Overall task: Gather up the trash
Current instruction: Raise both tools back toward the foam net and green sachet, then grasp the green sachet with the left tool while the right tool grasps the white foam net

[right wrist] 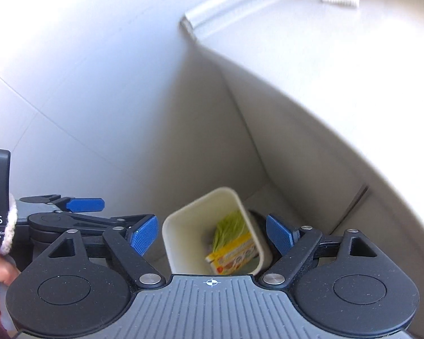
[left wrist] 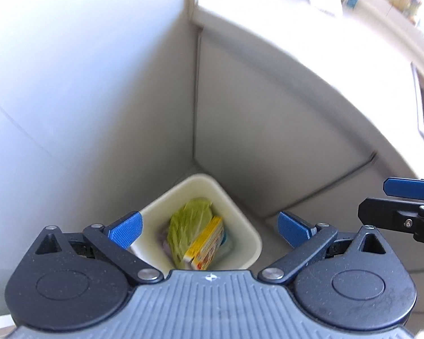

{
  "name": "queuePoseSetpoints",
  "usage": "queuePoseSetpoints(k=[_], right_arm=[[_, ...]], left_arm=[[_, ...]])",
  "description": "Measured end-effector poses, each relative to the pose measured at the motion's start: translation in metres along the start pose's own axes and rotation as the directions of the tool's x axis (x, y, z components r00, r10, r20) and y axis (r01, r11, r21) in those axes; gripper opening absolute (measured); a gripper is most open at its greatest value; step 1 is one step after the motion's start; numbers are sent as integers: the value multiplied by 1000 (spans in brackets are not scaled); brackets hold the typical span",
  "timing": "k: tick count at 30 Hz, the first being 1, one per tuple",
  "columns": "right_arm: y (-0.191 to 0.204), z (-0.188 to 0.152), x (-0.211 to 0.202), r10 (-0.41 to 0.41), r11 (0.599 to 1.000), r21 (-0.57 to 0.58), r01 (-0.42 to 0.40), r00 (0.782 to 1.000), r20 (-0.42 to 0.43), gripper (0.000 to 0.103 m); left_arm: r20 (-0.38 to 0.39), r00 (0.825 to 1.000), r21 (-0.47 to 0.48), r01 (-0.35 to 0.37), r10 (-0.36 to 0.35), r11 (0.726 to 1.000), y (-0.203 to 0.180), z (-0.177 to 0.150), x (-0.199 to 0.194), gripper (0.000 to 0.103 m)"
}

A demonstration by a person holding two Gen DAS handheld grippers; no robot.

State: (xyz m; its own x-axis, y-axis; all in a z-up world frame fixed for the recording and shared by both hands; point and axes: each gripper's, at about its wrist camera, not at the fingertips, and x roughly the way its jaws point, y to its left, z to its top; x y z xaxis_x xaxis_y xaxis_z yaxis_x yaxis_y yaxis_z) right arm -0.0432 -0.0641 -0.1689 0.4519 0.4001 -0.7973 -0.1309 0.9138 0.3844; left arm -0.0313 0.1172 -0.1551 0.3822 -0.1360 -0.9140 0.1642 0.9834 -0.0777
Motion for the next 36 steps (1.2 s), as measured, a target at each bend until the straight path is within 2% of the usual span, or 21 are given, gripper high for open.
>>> queuePoseSetpoints(k=[9,16,22,26,32,36], right_arm=[[-38,53,-40,-66,998,-13,68,987,147,91],[-75,104,-45,-127,991,-10,133,960,250,93],[-116,154,-49,-167,985,22,169,925,341,95],[-152,191,-43,-174,985,55,165,909,378,95],[-202,237,-13,-168,985,98,141,900,401,95],[-230,262,16,-161,984,136,115,903,398,95]], left_arm=[[123,992,45,35,-40,998,-34,56,-22,102],[198,977,111,60,-82,992,-71,113,-12,102],[249,963,133,67,-99,989,-102,172,16,102],[305,947,157,57,-103,986,-123,210,34,102],[333,937,182,45,-105,982,-146,259,79,102],[339,936,141,51,-96,989,-147,282,109,102]])
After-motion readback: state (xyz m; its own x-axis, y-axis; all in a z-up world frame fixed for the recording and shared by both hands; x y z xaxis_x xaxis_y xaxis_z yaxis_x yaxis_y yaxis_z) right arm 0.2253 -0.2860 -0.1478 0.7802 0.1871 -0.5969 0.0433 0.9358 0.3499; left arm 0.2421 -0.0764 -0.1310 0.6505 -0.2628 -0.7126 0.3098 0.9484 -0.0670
